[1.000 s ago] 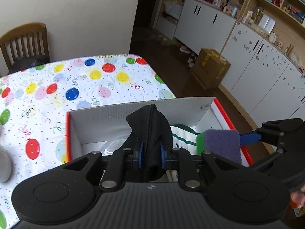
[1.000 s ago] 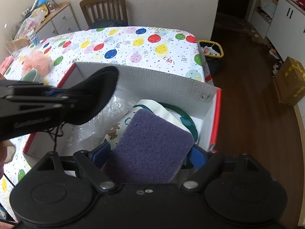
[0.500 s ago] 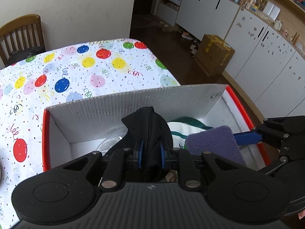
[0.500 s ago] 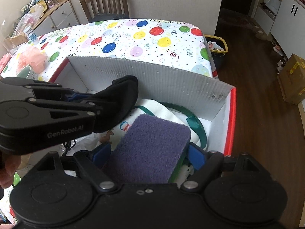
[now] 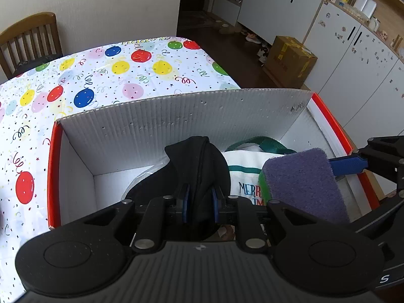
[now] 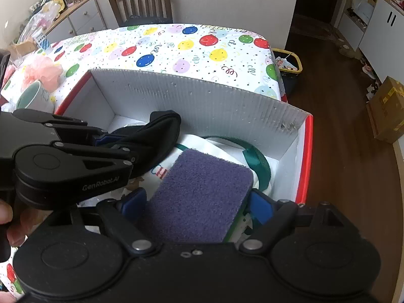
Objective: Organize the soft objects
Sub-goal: 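Open both tools to release the mask and sponge in the box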
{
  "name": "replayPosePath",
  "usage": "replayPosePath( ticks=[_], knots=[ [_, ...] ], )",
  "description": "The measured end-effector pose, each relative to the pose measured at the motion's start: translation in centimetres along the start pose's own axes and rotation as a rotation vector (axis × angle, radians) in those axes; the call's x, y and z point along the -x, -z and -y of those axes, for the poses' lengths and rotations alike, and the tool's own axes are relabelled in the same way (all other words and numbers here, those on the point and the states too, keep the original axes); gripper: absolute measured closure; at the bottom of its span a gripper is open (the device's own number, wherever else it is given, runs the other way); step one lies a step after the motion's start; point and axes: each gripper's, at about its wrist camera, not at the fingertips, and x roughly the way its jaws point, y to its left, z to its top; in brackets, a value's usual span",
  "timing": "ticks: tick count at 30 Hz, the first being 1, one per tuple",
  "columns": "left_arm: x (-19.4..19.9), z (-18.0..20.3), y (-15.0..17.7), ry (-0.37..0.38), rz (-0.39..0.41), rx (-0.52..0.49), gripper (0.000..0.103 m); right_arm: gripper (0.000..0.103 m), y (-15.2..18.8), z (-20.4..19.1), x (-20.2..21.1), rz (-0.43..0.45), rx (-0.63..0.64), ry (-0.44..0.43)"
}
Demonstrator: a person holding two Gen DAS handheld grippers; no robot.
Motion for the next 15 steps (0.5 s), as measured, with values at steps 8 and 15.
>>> replayPosePath(
  ticks=[8,15],
  knots=[
    [0.2,0.3,0.2,-0.013,0.018,-0.020,0.086,0.015,0.6,0.1,0.7,0.028,-0.005,-0.001],
    [1.0,0.5,0.2,-0.020,0.034,-0.028,0.082,0.013,1.1,0.5,2.2,0.064,-0.022,-0.015]
  ],
)
